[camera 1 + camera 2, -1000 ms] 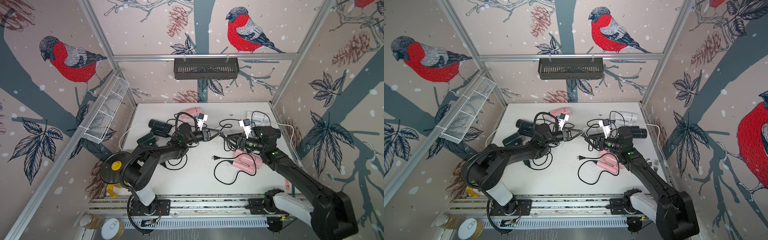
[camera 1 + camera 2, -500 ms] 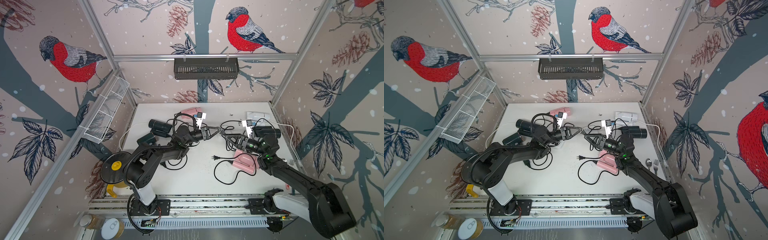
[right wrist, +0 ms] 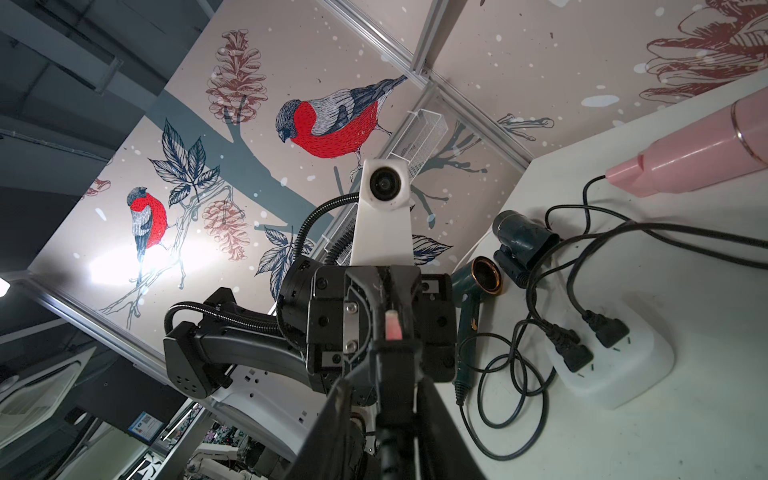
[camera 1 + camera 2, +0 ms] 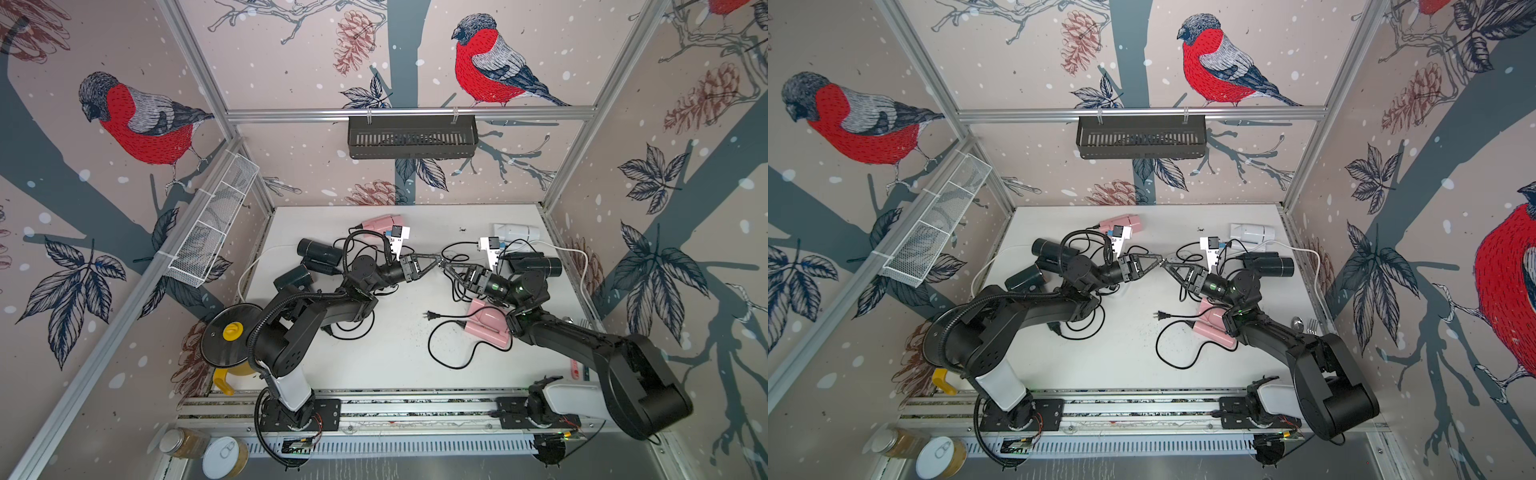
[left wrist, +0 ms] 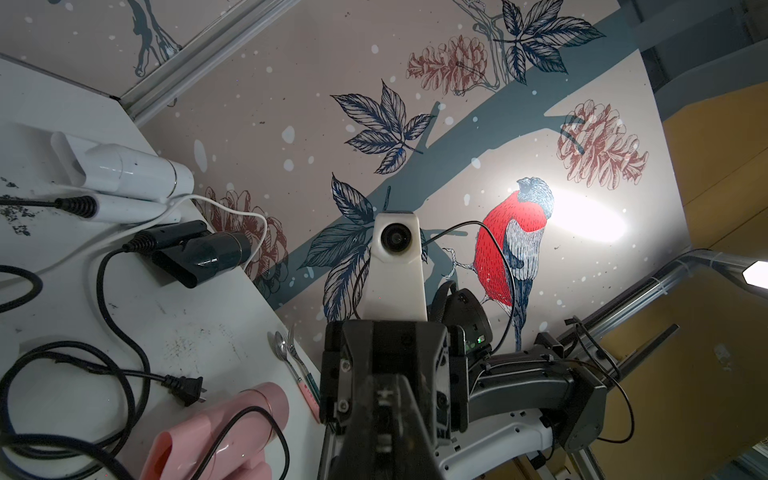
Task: Charge the blow dryers
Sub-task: Pick up the plug from the center of the board.
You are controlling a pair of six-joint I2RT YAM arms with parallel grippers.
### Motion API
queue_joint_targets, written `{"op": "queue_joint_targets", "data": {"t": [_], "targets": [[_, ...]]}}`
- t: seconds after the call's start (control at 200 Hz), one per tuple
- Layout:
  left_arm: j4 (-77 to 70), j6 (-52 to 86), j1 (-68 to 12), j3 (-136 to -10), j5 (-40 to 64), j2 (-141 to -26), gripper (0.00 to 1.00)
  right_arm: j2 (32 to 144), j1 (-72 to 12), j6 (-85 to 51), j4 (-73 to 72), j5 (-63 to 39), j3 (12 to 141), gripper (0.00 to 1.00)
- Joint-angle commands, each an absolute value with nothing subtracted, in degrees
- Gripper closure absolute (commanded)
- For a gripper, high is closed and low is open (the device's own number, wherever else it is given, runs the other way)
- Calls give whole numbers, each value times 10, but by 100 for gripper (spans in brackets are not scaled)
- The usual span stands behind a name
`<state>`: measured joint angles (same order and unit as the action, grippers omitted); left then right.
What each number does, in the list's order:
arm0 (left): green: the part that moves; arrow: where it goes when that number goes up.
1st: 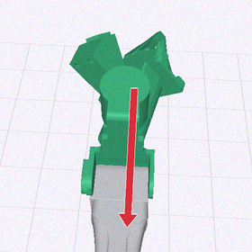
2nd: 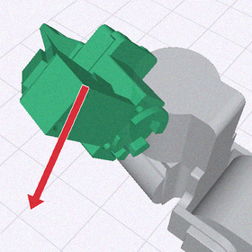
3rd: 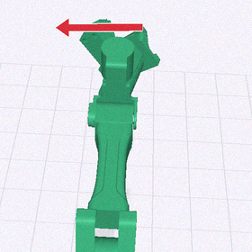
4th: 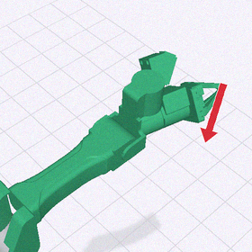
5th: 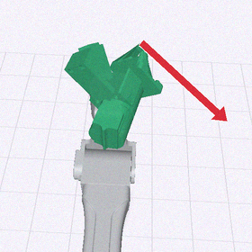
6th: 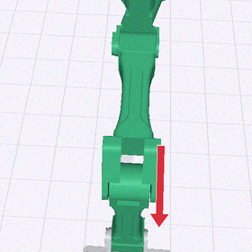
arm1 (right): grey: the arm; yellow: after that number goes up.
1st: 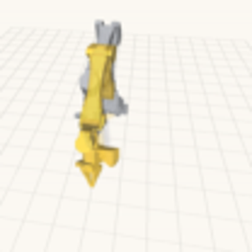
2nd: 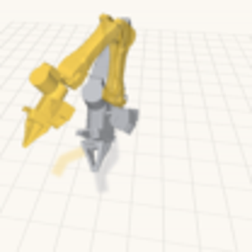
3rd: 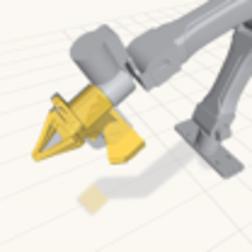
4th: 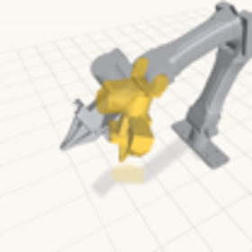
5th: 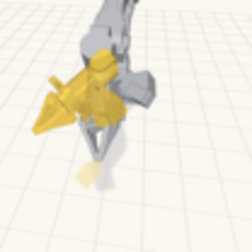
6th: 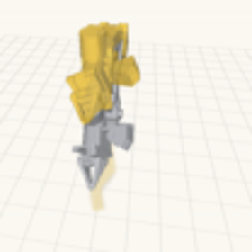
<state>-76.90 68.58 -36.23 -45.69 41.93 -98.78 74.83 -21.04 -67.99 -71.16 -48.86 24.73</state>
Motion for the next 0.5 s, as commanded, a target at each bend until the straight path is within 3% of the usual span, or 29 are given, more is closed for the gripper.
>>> {"op": "queue_joint_targets", "data": {"t": [0.0,0.315,0.395,0.495], "targets": [[-794,692,-364,-455,426,-989,95,753,-211,-693,-770,-478,254,72],[-768,673,-364,-454,421,-976,91,746,-180,-663,-710,-481,270,89],[-706,641,-361,-459,411,-957,83,721,-157,-607,-605,-483,289,91],[-598,583,-359,-468,389,-927,62,671,-130,-491,-409,-467,342,93]]}}
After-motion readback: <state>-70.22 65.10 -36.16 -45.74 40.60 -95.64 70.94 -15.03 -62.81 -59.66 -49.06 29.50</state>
